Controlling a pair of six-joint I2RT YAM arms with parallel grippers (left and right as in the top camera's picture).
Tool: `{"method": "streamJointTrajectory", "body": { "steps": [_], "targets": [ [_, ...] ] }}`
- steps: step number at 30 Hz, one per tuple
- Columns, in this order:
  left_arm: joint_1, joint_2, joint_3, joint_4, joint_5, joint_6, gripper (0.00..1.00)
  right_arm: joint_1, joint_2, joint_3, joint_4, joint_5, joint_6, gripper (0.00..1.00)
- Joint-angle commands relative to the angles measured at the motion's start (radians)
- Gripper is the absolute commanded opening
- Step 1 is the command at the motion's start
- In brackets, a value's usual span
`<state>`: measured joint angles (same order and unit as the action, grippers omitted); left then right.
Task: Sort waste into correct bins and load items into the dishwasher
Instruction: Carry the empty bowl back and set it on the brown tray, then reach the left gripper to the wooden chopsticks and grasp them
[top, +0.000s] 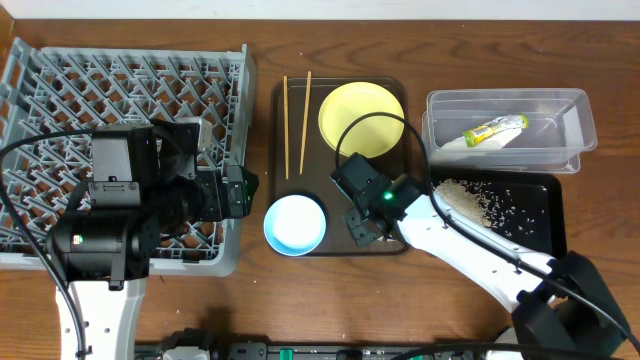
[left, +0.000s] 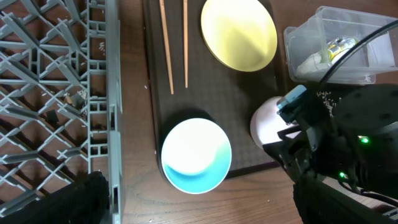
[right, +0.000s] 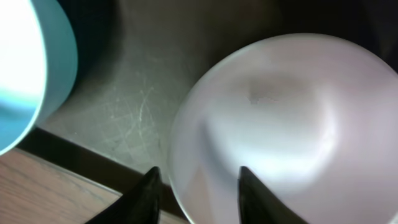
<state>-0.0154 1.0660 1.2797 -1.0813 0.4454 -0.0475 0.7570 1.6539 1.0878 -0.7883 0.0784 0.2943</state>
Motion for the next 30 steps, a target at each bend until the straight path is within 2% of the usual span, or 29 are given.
{"method": "streamJointTrajectory", "body": {
  "steps": [1, 3, 7, 12, 16, 22, 27, 30],
  "targets": [
    [-0.004, 0.000, 0.014, -0.003, -0.002, 0.013, 0.98, -0.025, -0.067, 0.073, -0.013, -0.006, 0.005, 0.47],
    [-0.004, 0.000, 0.014, -0.003, -0.002, 0.013, 0.98, -0.055, -0.097, 0.122, -0.025, -0.023, 0.005, 0.50],
    [-0.004, 0.000, 0.014, -0.003, -0.002, 0.013, 0.98, -0.118, -0.121, 0.226, -0.048, -0.092, 0.003, 0.50],
    [-0.004, 0.000, 0.014, -0.029, 0.042, -0.043, 0.98, -0.182, -0.120, 0.310, -0.082, -0.129, -0.015, 0.38],
    [-0.004, 0.009, 0.014, 0.031, 0.064, -0.103, 0.98, -0.208, -0.118, 0.342, -0.086, -0.217, -0.013, 0.37],
    [-0.004, 0.060, 0.014, 0.055, 0.047, -0.102, 0.98, -0.217, -0.094, 0.358, -0.019, -0.241, 0.055, 0.46],
    [-0.004, 0.150, 0.014, 0.071, -0.015, -0.099, 0.98, -0.270, -0.092, 0.358, -0.020, -0.233, 0.117, 0.60],
    [-0.004, 0.215, 0.015, 0.107, -0.045, -0.084, 0.98, -0.318, -0.092, 0.358, -0.044, -0.234, 0.133, 0.64]
  ]
}}
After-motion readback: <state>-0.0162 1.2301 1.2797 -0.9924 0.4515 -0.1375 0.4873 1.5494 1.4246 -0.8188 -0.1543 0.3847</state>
